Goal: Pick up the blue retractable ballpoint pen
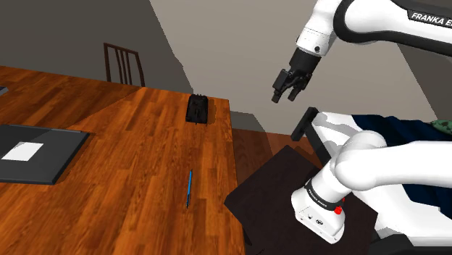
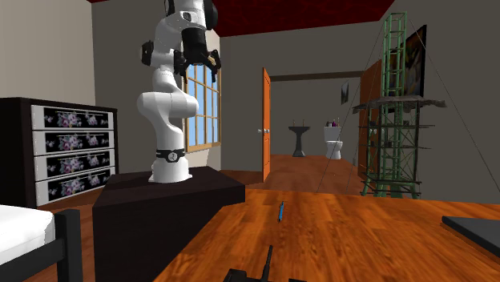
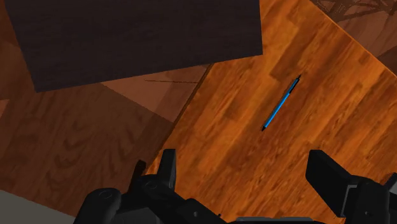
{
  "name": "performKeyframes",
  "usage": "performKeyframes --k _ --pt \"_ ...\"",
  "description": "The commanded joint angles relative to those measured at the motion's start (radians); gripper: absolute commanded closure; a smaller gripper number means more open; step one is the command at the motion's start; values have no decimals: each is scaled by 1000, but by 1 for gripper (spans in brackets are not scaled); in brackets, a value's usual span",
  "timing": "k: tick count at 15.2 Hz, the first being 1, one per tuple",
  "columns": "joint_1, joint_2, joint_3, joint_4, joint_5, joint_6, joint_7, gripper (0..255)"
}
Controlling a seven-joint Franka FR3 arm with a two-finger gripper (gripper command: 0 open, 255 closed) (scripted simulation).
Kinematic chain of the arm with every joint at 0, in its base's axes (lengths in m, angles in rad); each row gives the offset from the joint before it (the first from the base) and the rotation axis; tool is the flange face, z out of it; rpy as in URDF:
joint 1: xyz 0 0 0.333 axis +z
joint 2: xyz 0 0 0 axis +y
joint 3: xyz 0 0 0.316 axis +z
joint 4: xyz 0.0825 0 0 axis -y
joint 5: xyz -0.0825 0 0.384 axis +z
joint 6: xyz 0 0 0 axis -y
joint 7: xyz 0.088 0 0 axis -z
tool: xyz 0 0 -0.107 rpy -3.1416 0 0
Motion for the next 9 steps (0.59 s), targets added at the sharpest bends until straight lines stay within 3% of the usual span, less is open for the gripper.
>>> performKeyframes --k 1,9 --pt "3 4 42 -55 28 74 49 0" --pt "31 106 230 -208 144 384 240 0"
